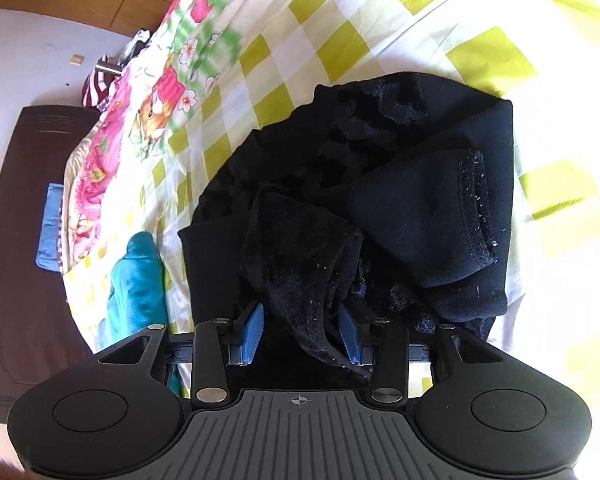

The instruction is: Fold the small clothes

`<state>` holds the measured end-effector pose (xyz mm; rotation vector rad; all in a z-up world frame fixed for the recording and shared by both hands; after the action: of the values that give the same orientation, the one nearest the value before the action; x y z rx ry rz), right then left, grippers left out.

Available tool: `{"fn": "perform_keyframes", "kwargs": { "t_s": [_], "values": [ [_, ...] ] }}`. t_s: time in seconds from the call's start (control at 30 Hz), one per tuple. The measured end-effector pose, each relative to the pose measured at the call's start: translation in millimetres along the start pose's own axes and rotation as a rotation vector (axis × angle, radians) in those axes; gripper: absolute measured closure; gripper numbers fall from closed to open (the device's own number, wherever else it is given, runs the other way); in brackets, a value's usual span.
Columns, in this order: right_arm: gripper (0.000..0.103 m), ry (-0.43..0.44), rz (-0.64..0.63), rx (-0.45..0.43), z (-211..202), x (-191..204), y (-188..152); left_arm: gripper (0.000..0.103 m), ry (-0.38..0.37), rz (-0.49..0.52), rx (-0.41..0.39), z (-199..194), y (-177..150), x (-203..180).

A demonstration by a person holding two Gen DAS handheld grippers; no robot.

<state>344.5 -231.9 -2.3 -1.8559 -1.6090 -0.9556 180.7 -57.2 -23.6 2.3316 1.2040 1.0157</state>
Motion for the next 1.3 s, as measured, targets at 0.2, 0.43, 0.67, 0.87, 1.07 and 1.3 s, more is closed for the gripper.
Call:
{"fn": "perform_keyframes", "kwargs": {
  "t_s": [0.2,0.43,0.67,0.87,1.07,1.3],
  "values": [
    [0.087,0.039,0.037,0.005,16.1,8.4,3.7,0.08,-0.023,-0.184,0.024,11.2,17.0,44.1],
    [0.087,0.227,0.03,-0.122,15.2,60.8,40.9,0.08,0.093,-0.538,0.043,40.1,32.6,142.7],
    [0.068,0.09,-0.142,-0.214,14.2,68.4,58.6,0.08,0.161,-0.814,0.244,114.5,-0.4,209.8],
    [0.065,-0.154,-0.407,-0.132,32.4,60.8,27.3,0.076,0.156,-0.794,0.247,103.7,-5.9,203.0],
    [0.057,-0.326,-0.978,-0.071,110.2,95.7,-26.0,0.075,0.139,-0.776,0.26,89.3,-8.1,184.2],
    [0.091,-0.61,-1.013,-0.07,122.0,57.2,-38.7,0.064,0.108,-0.791,0.293,86.2,-20.9,169.3]
  ]
}}
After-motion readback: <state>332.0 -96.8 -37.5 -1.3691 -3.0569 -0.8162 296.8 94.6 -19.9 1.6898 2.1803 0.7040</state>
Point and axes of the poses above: each gripper's, at about its wrist camera, not at the fingertips, and z roughly the way its jaws point, x to its left, y to its top, the point moved 4 cm from there along z, roughly the way its jaws point, and after that the axes turned 9 degrees about y, right-handed, at the moved point
